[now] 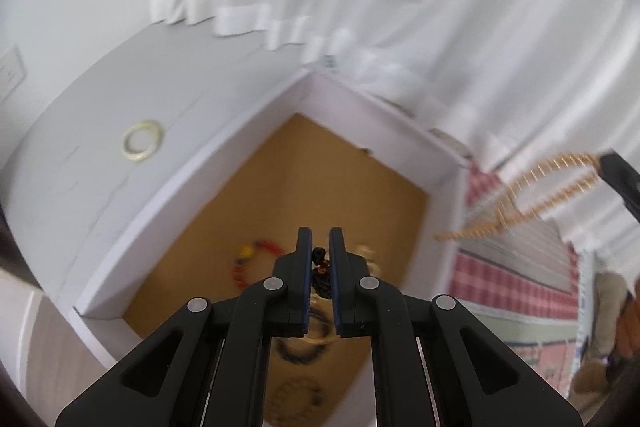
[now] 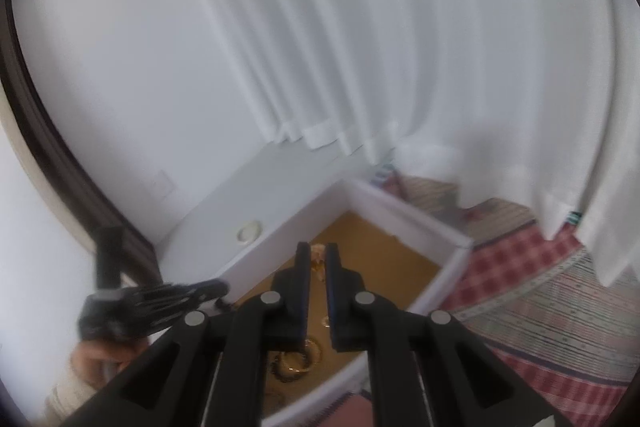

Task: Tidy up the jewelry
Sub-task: 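Carry the necklace and tassel pendant in both grippers over the box, then open both grippers to drop the necklace and pendant into the box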

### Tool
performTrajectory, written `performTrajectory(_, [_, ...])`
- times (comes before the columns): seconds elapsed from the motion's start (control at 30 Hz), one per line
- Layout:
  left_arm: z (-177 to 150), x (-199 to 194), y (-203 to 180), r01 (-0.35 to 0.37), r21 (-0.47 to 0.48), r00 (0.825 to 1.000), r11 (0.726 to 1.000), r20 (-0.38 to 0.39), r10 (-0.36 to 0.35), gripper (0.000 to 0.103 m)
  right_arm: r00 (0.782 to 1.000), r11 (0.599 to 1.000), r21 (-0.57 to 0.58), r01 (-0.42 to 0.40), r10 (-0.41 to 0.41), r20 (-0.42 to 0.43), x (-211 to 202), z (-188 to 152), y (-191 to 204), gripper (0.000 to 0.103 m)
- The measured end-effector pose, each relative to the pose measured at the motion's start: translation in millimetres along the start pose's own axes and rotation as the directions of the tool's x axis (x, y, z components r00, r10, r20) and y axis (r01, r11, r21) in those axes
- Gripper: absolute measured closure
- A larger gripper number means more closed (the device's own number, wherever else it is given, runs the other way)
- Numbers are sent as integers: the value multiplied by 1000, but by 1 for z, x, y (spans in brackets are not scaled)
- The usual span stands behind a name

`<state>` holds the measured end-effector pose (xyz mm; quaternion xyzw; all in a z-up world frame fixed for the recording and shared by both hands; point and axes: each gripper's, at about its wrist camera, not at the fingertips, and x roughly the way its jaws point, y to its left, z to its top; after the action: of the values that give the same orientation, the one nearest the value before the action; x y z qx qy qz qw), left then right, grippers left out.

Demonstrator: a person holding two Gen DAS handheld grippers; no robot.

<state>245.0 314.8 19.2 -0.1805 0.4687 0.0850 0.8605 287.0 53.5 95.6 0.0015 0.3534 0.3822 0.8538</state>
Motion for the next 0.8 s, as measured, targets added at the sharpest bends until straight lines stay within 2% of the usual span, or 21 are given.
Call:
performTrajectory(0.23, [-8,35,48,-67,-72,997,995,-51,64,96,991,999,-34,-14,9,-134,61,-38,16,96])
performTrajectory(0.4, [-25,48,51,-105,-60,992,993,-70,101,94,968,999,-43,-10,-1,-253,107,-78,21,94])
performTrajectory(0.5, [-38,43,36,-109,-22,993,994,-56,108,69,954,999,-53,3,-18,-298,124,-99,25,93])
performTrajectory(0.57, [-49,31,24,-139,9,990,990,-12,139,39,953,997,-73,20,-41,-299,124,-106,29,74])
performTrajectory(0.6, [-55,23,20,-161,22,987,987,17,161,33,955,996,-81,25,-47,-293,121,-109,31,60])
performTrajectory(0.63, [-59,20,16,-181,30,983,983,39,180,22,957,996,-85,27,-50,-286,118,-110,33,54])
performTrajectory(0.67, [-67,11,11,-210,40,976,977,72,206,12,958,995,-93,30,-56,-281,114,-112,36,54])
performTrajectory(0.7, [-74,3,6,-231,48,969,972,101,226,7,959,994,-100,35,-62,-278,112,-112,38,53])
performTrajectory(0.73, [-78,-2,3,-244,50,964,968,124,236,1,960,992,-114,46,-76,-271,108,-114,42,47])
performTrajectory(0.8, [-91,-18,-4,-271,32,950,962,167,262,1,960,987,-141,79,-113,-254,100,-119,48,38])
